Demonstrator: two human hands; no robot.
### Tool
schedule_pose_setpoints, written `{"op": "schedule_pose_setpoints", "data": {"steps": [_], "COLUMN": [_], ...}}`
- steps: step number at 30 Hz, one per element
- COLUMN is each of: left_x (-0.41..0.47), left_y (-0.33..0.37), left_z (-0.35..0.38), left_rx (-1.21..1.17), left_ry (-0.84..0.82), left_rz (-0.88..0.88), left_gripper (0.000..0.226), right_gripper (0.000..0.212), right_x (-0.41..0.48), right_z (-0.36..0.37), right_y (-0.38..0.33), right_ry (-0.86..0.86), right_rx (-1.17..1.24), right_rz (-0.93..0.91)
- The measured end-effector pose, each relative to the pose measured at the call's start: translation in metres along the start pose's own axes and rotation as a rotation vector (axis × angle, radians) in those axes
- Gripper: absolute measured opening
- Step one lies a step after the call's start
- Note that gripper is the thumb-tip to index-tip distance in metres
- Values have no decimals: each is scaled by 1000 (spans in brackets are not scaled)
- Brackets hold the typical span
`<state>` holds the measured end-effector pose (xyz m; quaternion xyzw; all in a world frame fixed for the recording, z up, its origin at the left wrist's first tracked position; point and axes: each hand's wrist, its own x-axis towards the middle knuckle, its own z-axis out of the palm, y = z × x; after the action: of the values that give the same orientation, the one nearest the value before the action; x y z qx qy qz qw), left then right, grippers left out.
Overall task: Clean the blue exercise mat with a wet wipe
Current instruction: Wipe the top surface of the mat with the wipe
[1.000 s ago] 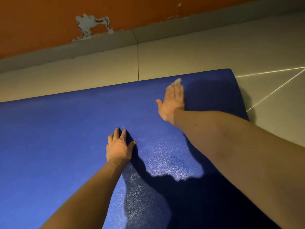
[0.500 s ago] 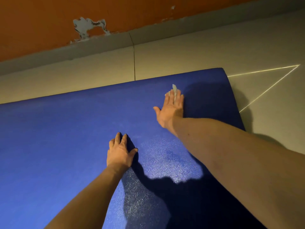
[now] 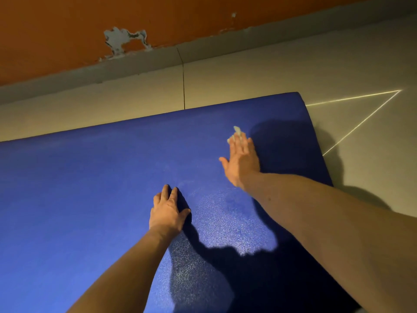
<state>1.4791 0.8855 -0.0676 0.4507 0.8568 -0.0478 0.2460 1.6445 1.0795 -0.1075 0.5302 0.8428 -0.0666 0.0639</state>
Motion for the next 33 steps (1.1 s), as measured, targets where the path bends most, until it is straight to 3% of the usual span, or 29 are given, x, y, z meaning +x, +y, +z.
{"op": "schedule_pose_setpoints", "data": {"steps": [2,4,8,13,17,20,23,27,29,31,33], "left_x": [-3,-7,-13,-21,-35,-46,-56,-66,-69,-71,-75], "left_y": [-2,-2,-2,3,2,-2,-4,-2,1,2,3], "left_z": [1,2,6,9,13,14,16,18,19,20,21], "left_rx": [2,15,29,30,42,46,56,60,68,78,85], "left_ry": [-7,-17,-20,-33,-66,-84,-102,-124,-126,-136,-156], "left_rz": [-4,-8,-10,-15,-5,-9,-16,-13,-11,-2,7], "left_gripper": [86,86,85,85,84,84,84,84,84,83,83], "right_gripper": [82,84,84,75,74,81,82,79,76,74,74], "right_x": [-4,-20,-74,-63,-47,-54,-83,-128,-129,-116,-103], "right_z": [-1,0,13,18,9,8,11,20,24,19,10], "right_y": [-13,-38,-73,-35,13,-7,-47,-59,-47,-25,2], "right_ry": [-10,-18,-58,3,65,14,-18,-86,-69,0,19], "right_rx": [2,-14,-33,-95,-19,2,5,-13,-61,-139,-77], "right_rz": [132,129,-226,-512,-144,80,9,-366,-468,-422,-221]}}
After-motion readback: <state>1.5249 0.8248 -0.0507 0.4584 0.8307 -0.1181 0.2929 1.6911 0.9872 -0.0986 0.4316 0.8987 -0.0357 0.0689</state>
